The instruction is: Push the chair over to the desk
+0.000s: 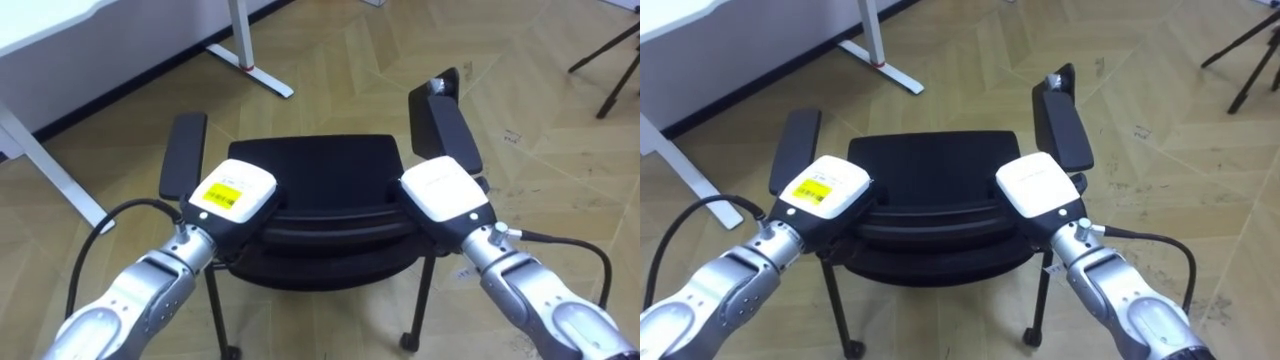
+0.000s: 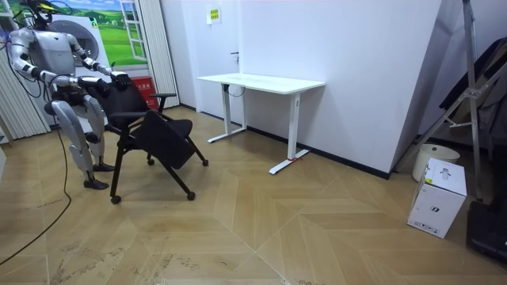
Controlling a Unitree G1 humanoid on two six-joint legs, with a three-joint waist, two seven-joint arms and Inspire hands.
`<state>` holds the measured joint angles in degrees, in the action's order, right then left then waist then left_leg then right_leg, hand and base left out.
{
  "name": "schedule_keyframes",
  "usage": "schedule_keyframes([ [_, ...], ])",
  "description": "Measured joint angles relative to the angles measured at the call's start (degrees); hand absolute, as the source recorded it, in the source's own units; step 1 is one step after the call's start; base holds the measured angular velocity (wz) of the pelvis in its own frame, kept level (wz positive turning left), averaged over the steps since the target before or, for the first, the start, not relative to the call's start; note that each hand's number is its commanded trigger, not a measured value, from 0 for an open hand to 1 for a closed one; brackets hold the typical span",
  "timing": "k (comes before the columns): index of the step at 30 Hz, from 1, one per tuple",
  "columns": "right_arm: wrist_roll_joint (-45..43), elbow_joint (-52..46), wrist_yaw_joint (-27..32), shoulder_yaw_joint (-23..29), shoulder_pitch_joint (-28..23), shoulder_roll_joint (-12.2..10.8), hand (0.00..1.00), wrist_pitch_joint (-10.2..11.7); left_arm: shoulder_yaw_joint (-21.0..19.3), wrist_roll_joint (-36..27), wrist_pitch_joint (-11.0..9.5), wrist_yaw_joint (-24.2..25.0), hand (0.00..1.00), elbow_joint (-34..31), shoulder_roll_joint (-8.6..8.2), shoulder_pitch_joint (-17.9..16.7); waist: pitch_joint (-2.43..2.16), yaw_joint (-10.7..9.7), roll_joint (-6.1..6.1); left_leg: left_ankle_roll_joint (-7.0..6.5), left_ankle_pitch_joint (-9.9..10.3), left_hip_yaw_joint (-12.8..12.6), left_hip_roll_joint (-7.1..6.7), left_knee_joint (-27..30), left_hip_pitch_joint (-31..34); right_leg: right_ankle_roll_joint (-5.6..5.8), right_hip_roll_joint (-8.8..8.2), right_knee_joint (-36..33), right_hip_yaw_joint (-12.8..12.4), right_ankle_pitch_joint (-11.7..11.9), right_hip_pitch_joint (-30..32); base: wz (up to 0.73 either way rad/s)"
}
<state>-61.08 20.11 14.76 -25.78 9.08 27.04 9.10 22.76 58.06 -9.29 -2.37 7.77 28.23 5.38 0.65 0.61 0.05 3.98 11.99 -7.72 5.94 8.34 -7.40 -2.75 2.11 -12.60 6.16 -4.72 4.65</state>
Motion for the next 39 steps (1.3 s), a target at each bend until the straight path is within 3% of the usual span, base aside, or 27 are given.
schedule_keyframes([
  [25, -0.21, 0.0, 0.83, -0.01, -0.8, -0.3, 1.0, -0.39, 0.0, 0.13, -0.41, 0.15, 1.0, 0.64, -0.22, 0.12, 0.11, 0.02, 0.13, 0.0, 0.0, 0.27, 0.18, 0.62, -0.4, -0.22, -0.11, -0.37, 0.74, -0.31, -0.8, 0.0],
  [28, -0.18, 1.34, 0.82, -0.03, -0.81, -1.43, 1.0, -0.35, 0.0, 0.15, -0.81, -0.66, 1.0, 2.59, -0.7, 0.1, 0.29, 0.2, -0.23, 0.15, 0.27, 0.39, 0.07, 2.01, -1.25, -0.5, -0.89, -2.98, 1.82, -2.24, -1.33, 0.1],
  [29, -0.35, 1.52, 0.75, -0.02, -0.87, -1.64, 1.0, -0.3, -0.01, 0.15, -0.86, -0.72, 1.0, 3.0, -0.78, 0.23, 0.62, -0.31, -0.68, 0.11, 0.9, 0.38, 0.02, 3.73, -0.95, -0.5, -1.19, -4.89, 1.92, -3.68, -1.27, 0.32],
  [31, -0.27, 1.5, 0.62, 0.01, -1.13, -1.67, 1.0, -0.23, -0.01, 0.16, -1.44, -0.74, 1.0, 3.87, -0.9, 0.8, 0.84, -0.59, -1.24, 0.43, 3.23, 0.31, 0.4, 9.47, 0.76, -0.84, -1.95, -9.39, 2.86, -6.88, -0.35, 0.3],
  [34, -0.04, 1.66, -0.53, 0.01, -1.2, -1.67, 1.0, 0.31, -0.02, -0.15, -2.95, -1.11, 1.0, 6.23, -1.1, 1.38, 0.83, -0.4, -1.17, 0.57, 4.87, 0.18, 1.15, 17.38, 2.93, -1.36, -2.42, -12.86, 3.4, -9.41, -0.51, 0.11],
  [37, -1.45, 2.69, -0.53, 0.11, -1.25, -1.93, 1.0, 1.15, -0.22, -0.03, -3.32, -2.24, 1.0, 8.83, -2.43, 1.42, 0.98, -0.21, -0.39, 0.19, 4.61, 0.5, 3.27, 30.19, 7.37, -2.24, -1.98, -15.25, 3.39, -11.49, -1.81, 0.05],
  [39, -2.0, 3.29, -0.16, 0.69, -1.32, -2.01, 1.0, 1.89, -0.24, 0.03, -3.44, -2.57, 1.0, 9.49, -2.96, 1.41, 1.06, -0.75, -0.56, -1.22, 1.49, 1.74, 4.2, 40.34, 12.25, -2.97, -2.19, -17.96, 4.18, -14.05, -2.28, 0.3],
])
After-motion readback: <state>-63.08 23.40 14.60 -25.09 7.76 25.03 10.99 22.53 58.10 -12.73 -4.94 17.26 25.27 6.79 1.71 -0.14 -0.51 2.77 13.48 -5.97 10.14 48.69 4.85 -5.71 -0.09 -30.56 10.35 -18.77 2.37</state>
